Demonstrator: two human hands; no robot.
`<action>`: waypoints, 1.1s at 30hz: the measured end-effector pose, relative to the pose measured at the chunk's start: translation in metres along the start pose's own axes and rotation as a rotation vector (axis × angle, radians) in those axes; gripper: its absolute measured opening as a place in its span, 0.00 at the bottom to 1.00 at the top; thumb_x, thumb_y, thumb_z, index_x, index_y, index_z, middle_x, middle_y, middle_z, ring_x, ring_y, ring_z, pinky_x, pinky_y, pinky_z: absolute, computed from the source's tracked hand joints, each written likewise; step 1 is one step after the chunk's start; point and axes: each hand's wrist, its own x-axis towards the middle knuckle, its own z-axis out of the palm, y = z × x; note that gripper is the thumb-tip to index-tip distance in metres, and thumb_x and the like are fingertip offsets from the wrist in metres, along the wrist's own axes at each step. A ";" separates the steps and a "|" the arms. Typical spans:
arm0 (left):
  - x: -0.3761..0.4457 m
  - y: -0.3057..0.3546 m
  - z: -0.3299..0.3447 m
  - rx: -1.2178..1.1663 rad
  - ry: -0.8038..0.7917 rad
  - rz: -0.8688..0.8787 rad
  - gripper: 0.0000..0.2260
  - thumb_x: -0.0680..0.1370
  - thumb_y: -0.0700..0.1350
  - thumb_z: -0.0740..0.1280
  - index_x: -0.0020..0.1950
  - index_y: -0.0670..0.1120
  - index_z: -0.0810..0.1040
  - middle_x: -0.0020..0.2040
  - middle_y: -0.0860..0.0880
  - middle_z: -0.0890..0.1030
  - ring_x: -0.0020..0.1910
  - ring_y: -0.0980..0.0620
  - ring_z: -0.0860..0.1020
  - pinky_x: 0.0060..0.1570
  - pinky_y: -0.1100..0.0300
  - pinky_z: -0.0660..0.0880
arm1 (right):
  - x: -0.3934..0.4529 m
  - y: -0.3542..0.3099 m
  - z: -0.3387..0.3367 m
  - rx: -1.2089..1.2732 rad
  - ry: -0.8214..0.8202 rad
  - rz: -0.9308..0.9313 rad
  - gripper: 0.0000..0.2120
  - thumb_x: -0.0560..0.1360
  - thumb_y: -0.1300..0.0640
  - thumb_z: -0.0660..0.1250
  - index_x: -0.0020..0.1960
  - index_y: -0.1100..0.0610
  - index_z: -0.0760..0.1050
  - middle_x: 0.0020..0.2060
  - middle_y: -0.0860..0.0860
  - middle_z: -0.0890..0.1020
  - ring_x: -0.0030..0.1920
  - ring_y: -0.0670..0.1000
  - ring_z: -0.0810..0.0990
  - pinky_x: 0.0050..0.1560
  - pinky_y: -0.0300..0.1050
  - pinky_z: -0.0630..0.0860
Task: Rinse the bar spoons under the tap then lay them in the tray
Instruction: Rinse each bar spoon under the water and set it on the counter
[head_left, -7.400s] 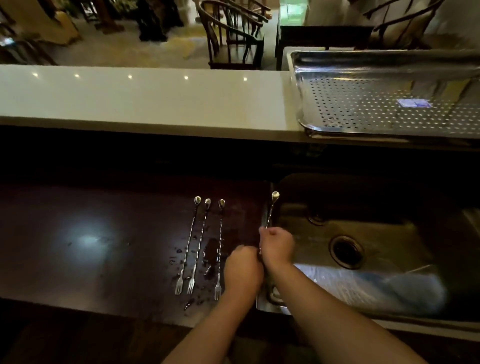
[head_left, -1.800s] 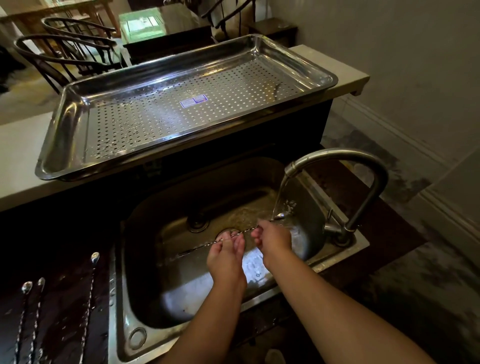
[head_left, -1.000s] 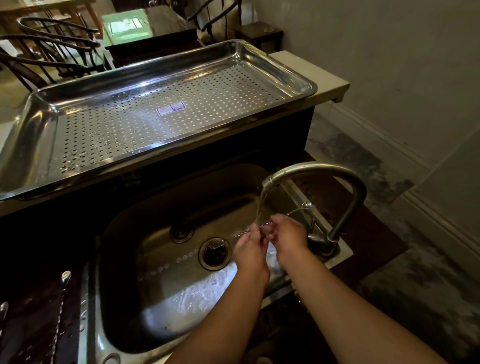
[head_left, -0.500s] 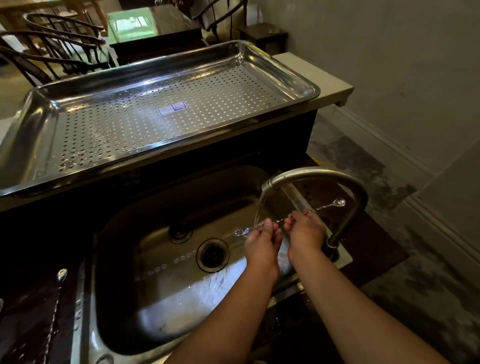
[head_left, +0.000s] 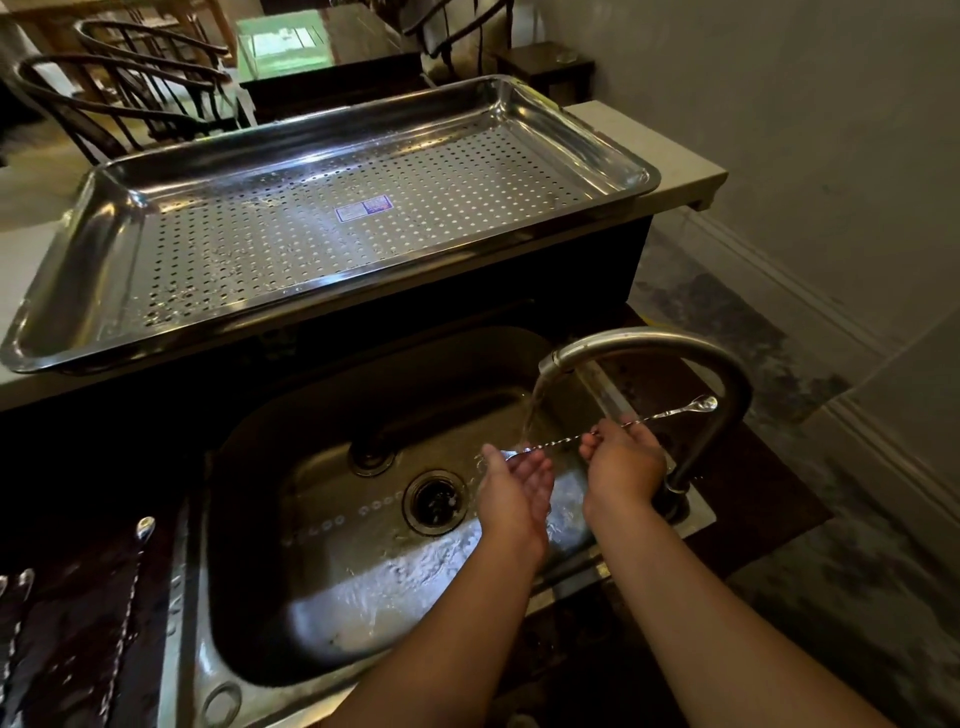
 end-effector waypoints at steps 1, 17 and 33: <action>0.000 0.001 -0.003 0.001 0.006 -0.002 0.23 0.80 0.58 0.55 0.50 0.39 0.75 0.45 0.43 0.82 0.45 0.48 0.81 0.42 0.60 0.78 | -0.003 0.003 0.000 0.010 -0.006 0.005 0.13 0.76 0.69 0.61 0.60 0.63 0.74 0.33 0.52 0.76 0.29 0.46 0.75 0.24 0.32 0.73; -0.011 0.087 -0.115 0.213 0.224 -0.015 0.14 0.81 0.48 0.59 0.38 0.44 0.71 0.34 0.47 0.73 0.30 0.52 0.71 0.32 0.63 0.70 | -0.105 0.096 0.056 -0.206 -0.221 0.142 0.08 0.75 0.70 0.61 0.46 0.59 0.73 0.32 0.54 0.74 0.28 0.49 0.71 0.29 0.40 0.69; -0.083 0.222 -0.286 1.502 0.550 0.782 0.12 0.79 0.49 0.60 0.58 0.49 0.78 0.53 0.45 0.76 0.53 0.45 0.73 0.50 0.54 0.73 | -0.278 0.214 0.151 -0.551 -0.590 0.199 0.06 0.76 0.68 0.60 0.42 0.64 0.75 0.30 0.57 0.74 0.27 0.52 0.71 0.32 0.43 0.70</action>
